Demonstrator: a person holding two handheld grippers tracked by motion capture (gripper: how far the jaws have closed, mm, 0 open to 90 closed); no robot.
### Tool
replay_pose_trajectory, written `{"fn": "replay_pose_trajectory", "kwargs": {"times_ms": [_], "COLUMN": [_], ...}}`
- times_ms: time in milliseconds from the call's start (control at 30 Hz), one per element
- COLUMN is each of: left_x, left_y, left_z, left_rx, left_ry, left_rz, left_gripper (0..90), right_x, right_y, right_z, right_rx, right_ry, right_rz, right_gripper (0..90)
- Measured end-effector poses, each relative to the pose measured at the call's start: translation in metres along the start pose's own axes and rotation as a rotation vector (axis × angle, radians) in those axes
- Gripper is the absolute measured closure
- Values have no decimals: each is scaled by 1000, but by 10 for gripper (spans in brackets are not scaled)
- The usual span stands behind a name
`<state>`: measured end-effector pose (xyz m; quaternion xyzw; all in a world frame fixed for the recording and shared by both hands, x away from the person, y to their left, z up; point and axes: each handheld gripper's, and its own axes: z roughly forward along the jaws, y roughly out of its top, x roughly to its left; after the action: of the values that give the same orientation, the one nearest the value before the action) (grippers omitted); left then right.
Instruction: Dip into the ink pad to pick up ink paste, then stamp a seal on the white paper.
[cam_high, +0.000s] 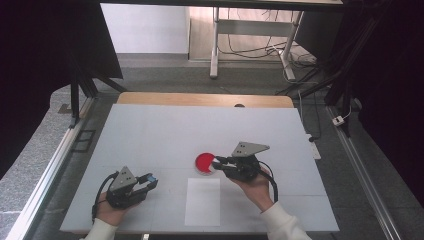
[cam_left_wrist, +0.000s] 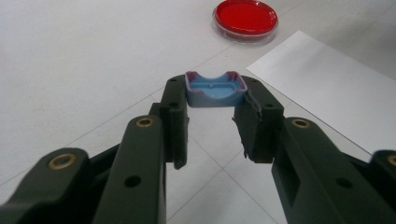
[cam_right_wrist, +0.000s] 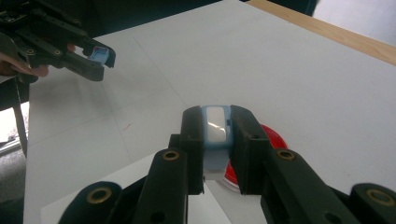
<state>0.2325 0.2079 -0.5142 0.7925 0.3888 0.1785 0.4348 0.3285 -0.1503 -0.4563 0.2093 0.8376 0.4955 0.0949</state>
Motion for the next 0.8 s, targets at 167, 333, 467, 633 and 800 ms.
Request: {"fn": "replay_pose_trajectory", "kwargs": {"times_ms": [167, 333, 467, 633, 800], "left_x": [0, 0, 0, 0, -1], "left_y": [0, 1, 0, -1, 0], "left_z": [0, 0, 0, -1, -1], "left_rx": [0, -4, 1, 0, 0], "left_ry": [2, 5, 3, 6, 6], "left_rz": [-2, 1, 2, -2, -2], "left_gripper": [650, 650, 650, 650, 650], "right_x": [5, 10, 15, 19, 24], "right_y": [1, 2, 4, 5, 4], "right_z": [-1, -3, -3, -2, 0], "right_rx": [11, 11, 6, 8, 14], "right_ry": [13, 17, 28, 38, 58], "right_rz": [-22, -37, -47, -57, -63], "right_gripper": [752, 752, 752, 752, 751]}}
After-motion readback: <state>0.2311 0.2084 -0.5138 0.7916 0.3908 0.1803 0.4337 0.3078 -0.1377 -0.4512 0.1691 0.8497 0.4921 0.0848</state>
